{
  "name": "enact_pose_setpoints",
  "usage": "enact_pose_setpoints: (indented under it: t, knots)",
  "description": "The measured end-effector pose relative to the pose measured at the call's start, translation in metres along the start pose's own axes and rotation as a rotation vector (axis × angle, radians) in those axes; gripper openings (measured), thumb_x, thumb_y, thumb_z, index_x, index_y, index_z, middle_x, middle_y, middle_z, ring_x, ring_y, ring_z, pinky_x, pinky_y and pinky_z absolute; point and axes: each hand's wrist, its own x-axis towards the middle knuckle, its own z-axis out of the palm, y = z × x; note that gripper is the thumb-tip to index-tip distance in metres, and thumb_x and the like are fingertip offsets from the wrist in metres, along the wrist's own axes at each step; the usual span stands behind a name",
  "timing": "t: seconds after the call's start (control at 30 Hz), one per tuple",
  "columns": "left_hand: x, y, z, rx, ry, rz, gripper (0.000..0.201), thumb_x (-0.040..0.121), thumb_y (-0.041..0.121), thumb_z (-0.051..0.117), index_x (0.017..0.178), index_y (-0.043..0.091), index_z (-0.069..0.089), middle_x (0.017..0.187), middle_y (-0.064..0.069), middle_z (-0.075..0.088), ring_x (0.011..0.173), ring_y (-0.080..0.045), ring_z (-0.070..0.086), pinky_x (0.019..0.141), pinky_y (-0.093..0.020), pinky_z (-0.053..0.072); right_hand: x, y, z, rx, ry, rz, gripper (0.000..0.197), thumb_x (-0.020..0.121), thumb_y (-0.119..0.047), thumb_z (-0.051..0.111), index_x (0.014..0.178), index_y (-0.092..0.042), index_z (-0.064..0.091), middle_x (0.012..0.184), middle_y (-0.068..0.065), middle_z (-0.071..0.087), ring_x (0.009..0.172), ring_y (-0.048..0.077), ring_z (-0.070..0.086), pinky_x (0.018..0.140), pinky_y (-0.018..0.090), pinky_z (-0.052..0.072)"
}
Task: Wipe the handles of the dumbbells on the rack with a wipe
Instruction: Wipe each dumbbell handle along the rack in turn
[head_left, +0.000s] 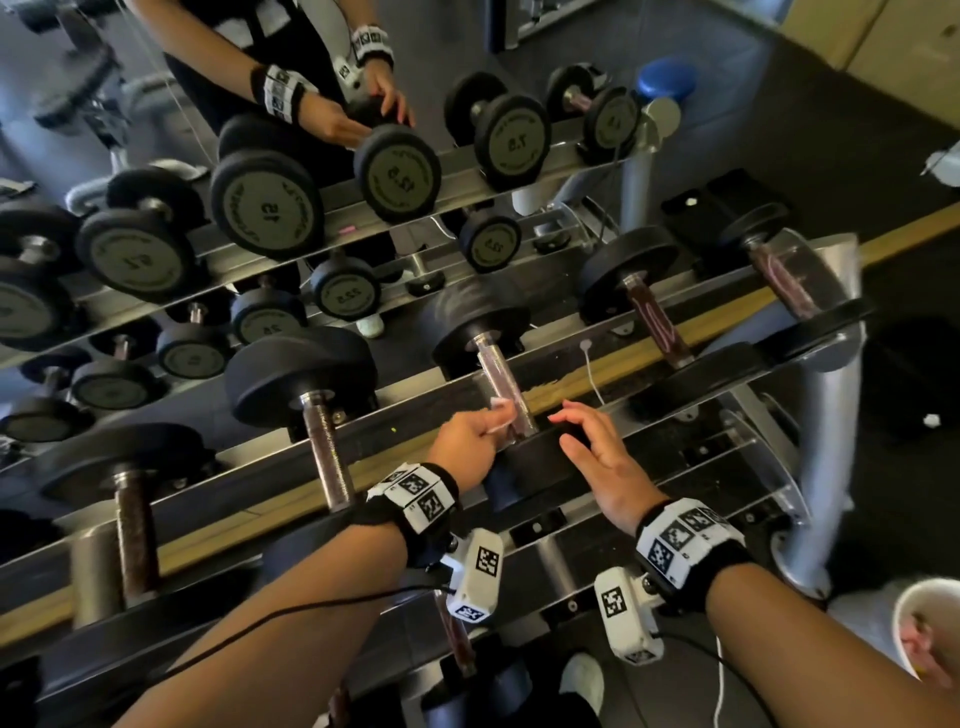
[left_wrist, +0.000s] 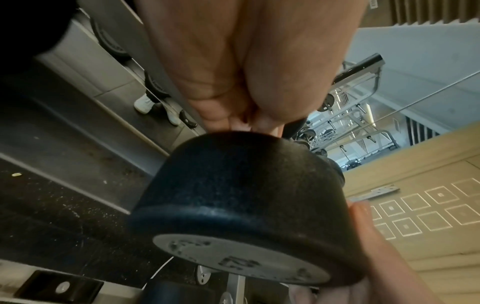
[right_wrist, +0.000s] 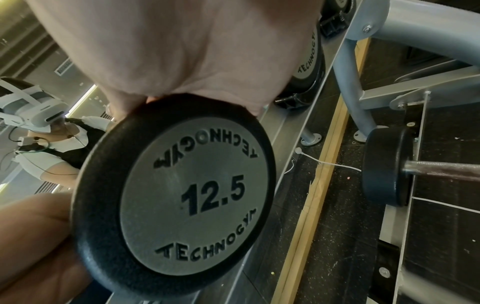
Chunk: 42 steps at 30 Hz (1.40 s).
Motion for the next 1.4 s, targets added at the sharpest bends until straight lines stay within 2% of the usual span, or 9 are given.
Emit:
enact_pose_setpoints:
  t: [0.13, 0.27, 0.33, 0.43, 0.6, 0.83, 1.03, 1.23, 1.4]
  knots:
    - [-0.001, 0.005, -0.012, 0.121, -0.149, 0.004, 0.028, 0.1, 0.018, 0.056, 0.117, 0.031, 0.073, 0.118, 0.007, 0.071, 0.115, -0.014, 0.063, 0.107, -0.034, 0.045, 0.0, -0.003, -0.001, 0.001, -0.004, 0.018, 0.026, 0.102, -0.028, 0.048, 0.126, -0.036, 0.05, 0.131, -0.033, 0.033, 0.125, -0.006, 0.039, 0.112, 0.038, 0.038]
    - [-0.001, 0.003, -0.026, 0.04, -0.178, 0.037, 0.032, 0.096, 0.011, 0.059, 0.104, 0.037, 0.076, 0.1, 0.016, 0.073, 0.101, -0.009, 0.067, 0.085, -0.01, 0.048, 0.0, -0.002, 0.0, -0.009, -0.001, 0.013, 0.025, 0.102, -0.028, 0.048, 0.125, -0.039, 0.05, 0.129, -0.037, 0.033, 0.121, -0.018, 0.035, 0.114, 0.035, 0.035]
    - [0.001, 0.0, -0.028, -0.058, -0.005, 0.023, 0.038, 0.095, 0.012, 0.059, 0.095, 0.047, 0.073, 0.098, 0.013, 0.073, 0.102, -0.014, 0.068, 0.091, -0.019, 0.05, 0.0, 0.0, -0.001, -0.004, -0.01, 0.014, 0.026, 0.102, -0.031, 0.047, 0.123, -0.046, 0.049, 0.127, -0.04, 0.033, 0.124, -0.014, 0.036, 0.113, 0.037, 0.035]
    - [0.01, -0.002, -0.021, -0.128, 0.132, 0.008, 0.026, 0.097, 0.024, 0.059, 0.111, 0.04, 0.071, 0.111, 0.004, 0.072, 0.11, -0.016, 0.065, 0.104, -0.036, 0.047, 0.0, 0.002, -0.001, -0.007, -0.013, 0.003, 0.026, 0.101, -0.036, 0.047, 0.118, -0.056, 0.049, 0.124, -0.046, 0.032, 0.126, -0.011, 0.036, 0.113, 0.04, 0.036]
    - [0.007, -0.002, 0.0, 0.008, 0.043, -0.038, 0.022, 0.098, 0.039, 0.056, 0.115, 0.046, 0.069, 0.116, 0.006, 0.071, 0.114, -0.013, 0.062, 0.094, -0.021, 0.042, 0.001, 0.004, 0.0, -0.021, 0.003, -0.004, 0.025, 0.101, -0.039, 0.047, 0.12, -0.055, 0.048, 0.124, -0.047, 0.032, 0.126, -0.01, 0.037, 0.112, 0.045, 0.039]
    - [-0.006, 0.013, -0.018, 0.42, -0.219, 0.06, 0.034, 0.104, 0.027, 0.044, 0.127, 0.045, 0.063, 0.131, 0.006, 0.064, 0.118, -0.017, 0.06, 0.106, -0.029, 0.043, 0.001, 0.003, 0.001, -0.034, 0.018, -0.004, 0.023, 0.102, -0.034, 0.047, 0.119, -0.048, 0.049, 0.12, -0.05, 0.032, 0.124, -0.006, 0.039, 0.11, 0.042, 0.04]
    - [-0.007, 0.018, -0.028, 0.351, -0.351, 0.066, 0.037, 0.101, 0.013, 0.048, 0.123, 0.032, 0.069, 0.129, 0.004, 0.066, 0.118, -0.018, 0.06, 0.107, -0.037, 0.045, -0.001, -0.001, 0.001, -0.044, 0.008, -0.01, 0.021, 0.102, -0.036, 0.044, 0.12, -0.046, 0.048, 0.121, -0.051, 0.03, 0.114, -0.024, 0.036, 0.093, 0.015, 0.037]
    - [0.003, 0.001, -0.028, 0.021, 0.136, -0.013, 0.031, 0.098, 0.021, 0.056, 0.123, 0.035, 0.068, 0.116, 0.006, 0.07, 0.109, -0.013, 0.064, 0.102, -0.031, 0.047, -0.001, 0.0, 0.002, -0.022, 0.012, 0.008, 0.024, 0.102, -0.035, 0.045, 0.125, -0.038, 0.05, 0.124, -0.047, 0.031, 0.12, -0.02, 0.034, 0.101, 0.021, 0.035]
    - [0.036, 0.008, -0.024, -0.156, 0.246, -0.014, 0.032, 0.101, 0.025, 0.052, 0.131, 0.029, 0.063, 0.121, 0.004, 0.069, 0.114, -0.013, 0.062, 0.106, -0.029, 0.043, -0.001, 0.001, 0.002, -0.019, 0.011, 0.016, 0.026, 0.102, -0.03, 0.046, 0.128, -0.033, 0.05, 0.125, -0.046, 0.031, 0.12, -0.023, 0.033, 0.102, 0.016, 0.033]
